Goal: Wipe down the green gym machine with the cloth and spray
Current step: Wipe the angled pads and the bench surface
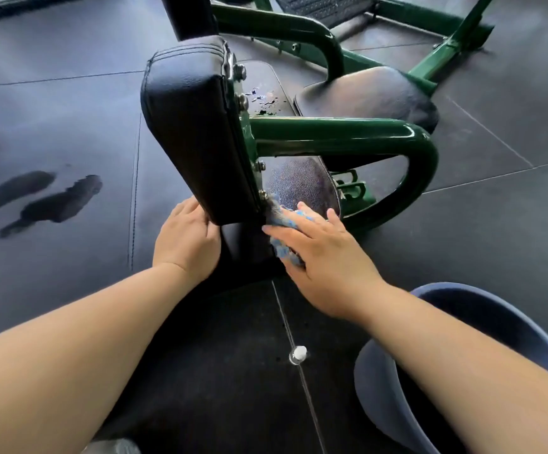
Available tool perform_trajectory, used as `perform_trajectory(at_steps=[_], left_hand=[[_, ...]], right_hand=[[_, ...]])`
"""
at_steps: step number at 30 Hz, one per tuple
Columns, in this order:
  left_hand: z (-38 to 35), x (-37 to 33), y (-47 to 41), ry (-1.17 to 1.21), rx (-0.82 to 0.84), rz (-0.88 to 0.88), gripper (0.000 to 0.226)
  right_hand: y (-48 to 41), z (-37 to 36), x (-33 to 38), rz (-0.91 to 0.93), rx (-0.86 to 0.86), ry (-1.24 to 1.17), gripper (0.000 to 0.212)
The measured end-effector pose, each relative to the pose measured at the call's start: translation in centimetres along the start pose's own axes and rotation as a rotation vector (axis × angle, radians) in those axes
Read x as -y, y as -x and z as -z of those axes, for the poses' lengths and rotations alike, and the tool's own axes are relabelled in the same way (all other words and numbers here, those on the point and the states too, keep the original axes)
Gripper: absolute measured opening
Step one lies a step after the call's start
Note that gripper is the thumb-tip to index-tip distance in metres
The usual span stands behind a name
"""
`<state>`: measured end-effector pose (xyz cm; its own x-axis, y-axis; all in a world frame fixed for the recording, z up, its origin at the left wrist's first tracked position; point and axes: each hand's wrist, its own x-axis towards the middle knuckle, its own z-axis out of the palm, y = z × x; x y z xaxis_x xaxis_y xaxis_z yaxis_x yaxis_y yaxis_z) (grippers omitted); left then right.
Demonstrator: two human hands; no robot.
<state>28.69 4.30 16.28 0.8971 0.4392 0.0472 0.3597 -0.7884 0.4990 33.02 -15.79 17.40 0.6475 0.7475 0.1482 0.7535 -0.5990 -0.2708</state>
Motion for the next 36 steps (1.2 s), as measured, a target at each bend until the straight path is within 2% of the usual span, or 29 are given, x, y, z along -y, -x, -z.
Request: perform_trajectory(at_steps=[4,7,9,12,16,18,22,25,29,31,34,36], left_hand=[[-0.4,0.6,-0.2,-0.015,-0.004,-0.012,0.04],[-0.4,0.5,-0.1,0.011,-0.032,0.004,0.037],[-0.3,0.3,-0.2,0.024,-0.051,0.004,0.036],[-0.3,0.4,-0.2,0.046,-0.049,0.019,0.037],[-0.3,0.4,0.2,0.052,-0.043,0.028,0.038],[-0.3,0.2,0.2,0.054,-0.043,0.027,0.038],[-0.2,-0.1,0.2,0.047,-0.044,0.013,0.037],[-0.1,0.2,0.3,0.06,-0.046,-0.007,0.038],[-0.1,0.3,0.4,0.057,-0.039,0.0,0.038],[-0.2,0.1,0.3,0.044,-0.03,0.005,0.039],[0.0,0.0,0.2,0.021,0.005,0.007,0.04],[0.6,0.2,-0.1,0.018,0.062,-0.008,0.041]], right_hand=[[-5.2,0.6,-1.2,-0.073,0.143,0.008,0.044],[-9.1,0.3,-1.6,-0.195,0.121,0.028,0.048],[-8.7,-0.3,-1.2,-0.232,0.074,0.042,0.05],[-3.0,-0.7,-0.1,-0.101,-0.087,0.059,0.048],[1.2,-0.6,-2.2,0.042,0.01,0.012,0.05],[-1.5,0.1,-2.9,-0.072,-0.034,-0.043,0.045],[-7.7,0.5,-2.5,-0.429,-0.19,-0.131,0.046],[-5.4,-0.3,-1.1,-0.387,-0.234,-0.081,0.05],[0.0,0.1,-1.0,-0.169,-0.1,-0.05,0.047],[-2.0,0.4,-2.0,-0.198,-0.085,-0.016,0.046],[-6.9,0.0,-2.1,-0.369,-0.11,-0.034,0.046],[-7.6,0.1,-1.6,-0.411,-0.115,-0.035,0.045]])
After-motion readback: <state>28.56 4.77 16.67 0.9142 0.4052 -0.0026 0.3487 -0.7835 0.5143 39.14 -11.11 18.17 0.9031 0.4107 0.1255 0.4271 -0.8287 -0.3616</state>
